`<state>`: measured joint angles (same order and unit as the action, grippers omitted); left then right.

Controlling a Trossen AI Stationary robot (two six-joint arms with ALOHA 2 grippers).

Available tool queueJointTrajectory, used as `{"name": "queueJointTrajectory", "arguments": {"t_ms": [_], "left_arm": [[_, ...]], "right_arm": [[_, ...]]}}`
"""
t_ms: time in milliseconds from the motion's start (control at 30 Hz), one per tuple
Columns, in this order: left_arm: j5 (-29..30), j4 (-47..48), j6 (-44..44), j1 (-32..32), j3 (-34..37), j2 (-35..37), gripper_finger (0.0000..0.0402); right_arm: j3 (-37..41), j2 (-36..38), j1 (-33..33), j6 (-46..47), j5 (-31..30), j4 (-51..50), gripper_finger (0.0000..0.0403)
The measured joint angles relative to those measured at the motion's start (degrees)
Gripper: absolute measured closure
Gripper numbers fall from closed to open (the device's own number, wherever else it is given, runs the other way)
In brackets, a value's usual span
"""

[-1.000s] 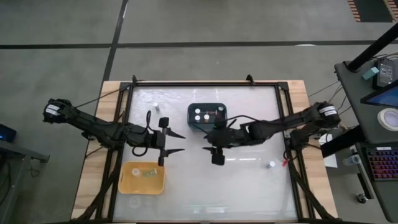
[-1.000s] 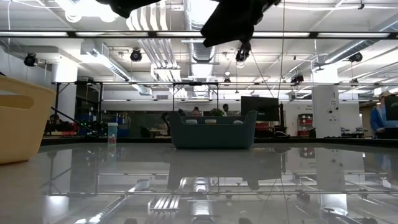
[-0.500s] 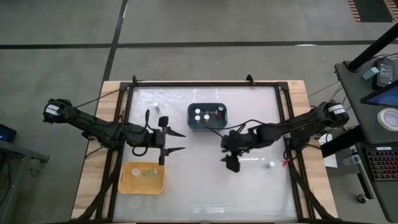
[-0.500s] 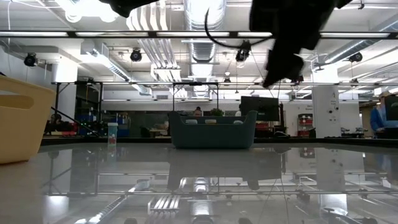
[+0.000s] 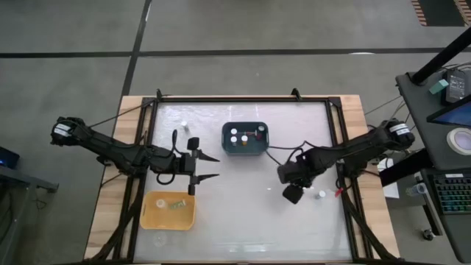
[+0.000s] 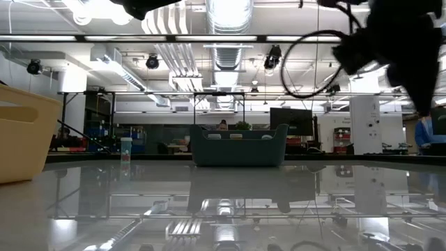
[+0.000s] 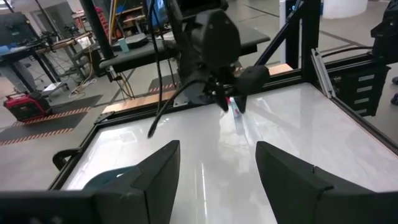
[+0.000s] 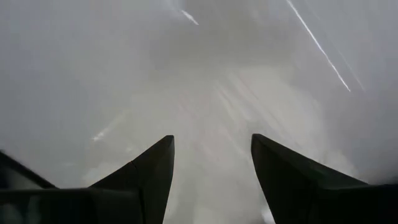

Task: Pick and place medicine bottles into bin by pill shape (circle, oval)
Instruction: Put the blue capsule bottle into the blue bin

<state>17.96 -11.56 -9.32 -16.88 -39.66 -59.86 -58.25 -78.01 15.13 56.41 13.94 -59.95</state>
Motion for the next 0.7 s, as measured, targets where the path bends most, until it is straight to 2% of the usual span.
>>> {"name": "queueJointTrajectory", "arguments": {"t_ms": [133, 433, 700], "left_arm": [[0.00, 0.01, -0.02, 0.00, 0.00, 0.00, 0.0207], [0.00, 0.01, 0.00, 0.00, 0.00, 0.00, 0.0207], [0.00, -0.45, 0.11, 0.00, 0.00, 0.00, 0.0207]], "right_arm": [[-0.47, 1.38, 3.71, 7.97, -0.12, -6.49, 0.0197], [1.43, 5.00, 13.15, 22.80, -5.41, -8.47, 0.0197], [3.61, 5.15, 15.29, 26.25, -6.61, -9.63, 0.0197]]}}
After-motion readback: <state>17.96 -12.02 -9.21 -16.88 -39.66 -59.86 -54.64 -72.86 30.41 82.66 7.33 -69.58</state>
